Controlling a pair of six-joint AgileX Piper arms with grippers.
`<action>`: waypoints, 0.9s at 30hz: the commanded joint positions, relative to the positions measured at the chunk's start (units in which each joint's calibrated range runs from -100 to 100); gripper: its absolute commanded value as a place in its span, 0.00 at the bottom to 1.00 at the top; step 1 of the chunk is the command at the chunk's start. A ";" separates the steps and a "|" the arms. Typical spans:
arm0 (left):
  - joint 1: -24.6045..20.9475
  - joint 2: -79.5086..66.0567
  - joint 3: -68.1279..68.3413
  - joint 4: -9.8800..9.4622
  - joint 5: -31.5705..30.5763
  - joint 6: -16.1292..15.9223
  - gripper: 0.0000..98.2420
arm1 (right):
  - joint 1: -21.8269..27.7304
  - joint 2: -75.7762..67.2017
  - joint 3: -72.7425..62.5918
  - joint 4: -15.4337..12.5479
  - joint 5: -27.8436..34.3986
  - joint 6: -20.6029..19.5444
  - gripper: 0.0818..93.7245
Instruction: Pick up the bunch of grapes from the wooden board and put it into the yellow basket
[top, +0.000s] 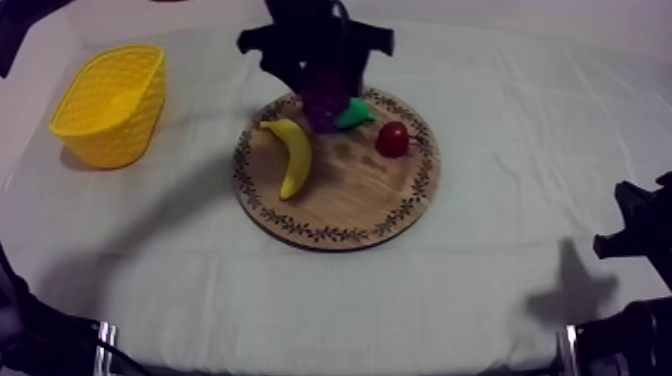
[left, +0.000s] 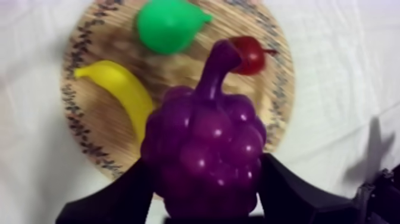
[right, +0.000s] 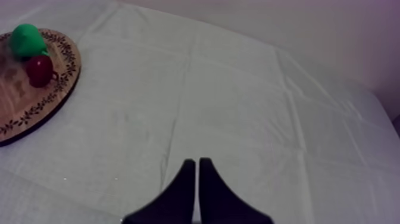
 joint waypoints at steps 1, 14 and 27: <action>-1.85 -0.54 1.06 -0.35 -0.14 -0.54 0.57 | -0.02 0.00 -0.04 -0.02 0.02 0.01 0.00; -12.80 -3.13 4.50 -2.81 -1.10 -5.53 0.58 | -0.02 0.00 -0.04 -0.02 0.02 0.01 0.00; -24.23 -5.48 6.98 -4.77 -1.57 -9.53 0.58 | -0.02 0.00 -0.04 -0.02 0.02 0.01 0.00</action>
